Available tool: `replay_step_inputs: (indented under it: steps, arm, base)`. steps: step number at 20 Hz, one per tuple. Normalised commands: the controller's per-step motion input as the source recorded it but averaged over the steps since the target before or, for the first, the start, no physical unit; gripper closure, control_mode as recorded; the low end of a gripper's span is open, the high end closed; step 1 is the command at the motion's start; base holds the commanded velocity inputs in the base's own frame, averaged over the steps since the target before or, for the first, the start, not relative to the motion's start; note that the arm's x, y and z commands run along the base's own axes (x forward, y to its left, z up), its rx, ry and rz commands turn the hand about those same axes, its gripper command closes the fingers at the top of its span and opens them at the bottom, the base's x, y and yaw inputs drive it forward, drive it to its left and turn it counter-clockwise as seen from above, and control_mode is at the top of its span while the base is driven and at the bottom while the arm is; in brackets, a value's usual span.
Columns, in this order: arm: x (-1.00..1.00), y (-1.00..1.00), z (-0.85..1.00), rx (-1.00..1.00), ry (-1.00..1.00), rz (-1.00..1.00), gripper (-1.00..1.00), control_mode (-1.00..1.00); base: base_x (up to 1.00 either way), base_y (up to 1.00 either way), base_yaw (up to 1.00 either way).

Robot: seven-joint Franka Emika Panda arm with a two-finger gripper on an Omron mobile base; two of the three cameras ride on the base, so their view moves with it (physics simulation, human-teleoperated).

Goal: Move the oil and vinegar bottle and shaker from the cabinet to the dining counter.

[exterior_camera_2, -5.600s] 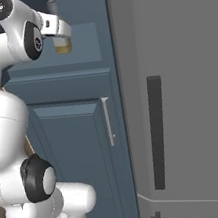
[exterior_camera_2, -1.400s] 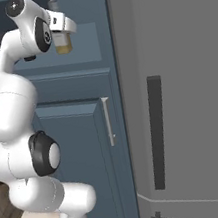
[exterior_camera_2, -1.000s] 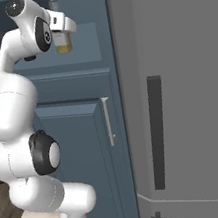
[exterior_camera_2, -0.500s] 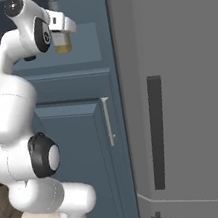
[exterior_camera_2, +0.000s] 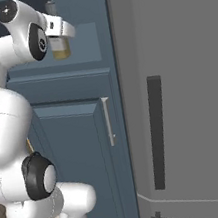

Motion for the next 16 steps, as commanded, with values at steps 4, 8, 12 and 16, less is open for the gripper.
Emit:
replay_step_inputs:
  steps: [4,8,12,16]
  arm:
    - [-0.67,-0.08,-0.04,0.0,0.0,0.0,1.0,-1.0]
    - [-0.68,-0.01,0.0,0.0,0.0,0.0,1.0,-1.0]
    - [-0.7,0.0,0.01,0.01,0.0,0.0,1.0,-1.0]
    - [-0.73,0.0,0.03,0.02,0.0,0.0,1.0,-1.0]
  base:
    - [0.0,0.0,0.0]
    - [0.0,0.0,0.0]
    - [0.0,0.0,0.0]
    - [0.0,0.0,0.0]
